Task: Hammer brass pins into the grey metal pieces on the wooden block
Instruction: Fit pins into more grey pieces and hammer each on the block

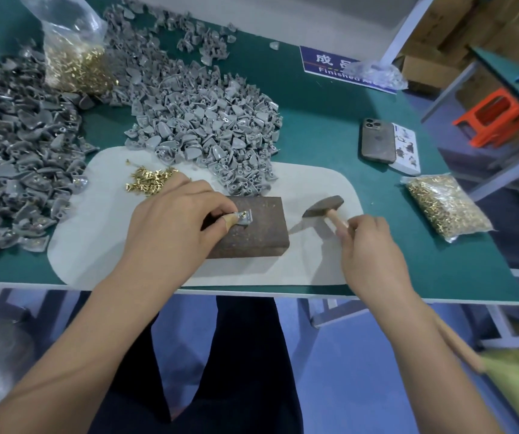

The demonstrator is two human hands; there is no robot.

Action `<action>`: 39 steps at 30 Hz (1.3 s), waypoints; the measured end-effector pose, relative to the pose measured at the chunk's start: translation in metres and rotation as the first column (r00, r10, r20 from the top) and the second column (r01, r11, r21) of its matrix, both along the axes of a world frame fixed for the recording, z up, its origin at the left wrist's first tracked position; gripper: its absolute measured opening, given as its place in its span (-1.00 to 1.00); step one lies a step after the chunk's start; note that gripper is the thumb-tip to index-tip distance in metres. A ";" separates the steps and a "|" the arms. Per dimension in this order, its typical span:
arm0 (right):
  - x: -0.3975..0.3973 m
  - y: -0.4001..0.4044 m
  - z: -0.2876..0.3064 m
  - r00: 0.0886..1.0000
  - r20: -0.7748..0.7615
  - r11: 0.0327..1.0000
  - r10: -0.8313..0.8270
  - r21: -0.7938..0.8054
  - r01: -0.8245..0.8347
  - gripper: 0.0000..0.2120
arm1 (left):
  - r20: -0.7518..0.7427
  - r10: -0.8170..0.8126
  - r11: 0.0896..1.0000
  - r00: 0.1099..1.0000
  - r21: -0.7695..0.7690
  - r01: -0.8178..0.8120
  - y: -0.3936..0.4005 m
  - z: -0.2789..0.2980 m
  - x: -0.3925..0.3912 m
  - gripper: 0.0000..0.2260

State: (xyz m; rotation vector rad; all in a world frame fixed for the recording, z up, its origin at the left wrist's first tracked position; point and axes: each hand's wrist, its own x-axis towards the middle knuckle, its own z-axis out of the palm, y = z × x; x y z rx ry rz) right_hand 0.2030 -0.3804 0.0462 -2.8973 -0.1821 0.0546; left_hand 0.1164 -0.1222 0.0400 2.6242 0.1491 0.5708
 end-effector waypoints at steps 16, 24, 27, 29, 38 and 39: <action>-0.026 0.042 0.044 0.884 0.210 0.776 0.418 0.423 -0.467 -0.76 | 0.046 -0.056 0.998 0.997 0.009 0.056 0.005 0.000 0.004 -0.93; -0.024 0.047 0.039 0.915 0.212 0.871 0.344 0.292 -0.395 -0.70 | 0.073 -0.054 0.998 0.996 0.035 0.052 0.005 0.000 0.003 -0.94; -0.030 0.048 0.041 0.916 0.241 0.837 0.321 0.381 -0.393 -0.72 | 0.082 -0.058 0.998 0.995 0.040 0.055 0.003 0.001 0.003 -0.94; -0.033 0.052 0.036 0.920 0.130 0.863 0.369 0.318 -0.391 -0.67 | 0.082 -0.061 0.997 0.995 0.048 0.058 0.004 0.001 0.003 -0.91; -0.036 0.053 0.039 0.914 0.129 0.894 0.386 0.191 -0.404 -0.66 | 0.069 -0.054 0.998 0.996 0.047 0.051 0.005 0.000 0.002 -0.92; -0.035 0.051 0.041 0.913 0.161 0.900 0.375 0.174 -0.400 -0.66 | 0.071 -0.055 0.998 0.996 0.045 0.052 0.005 0.000 0.002 -0.90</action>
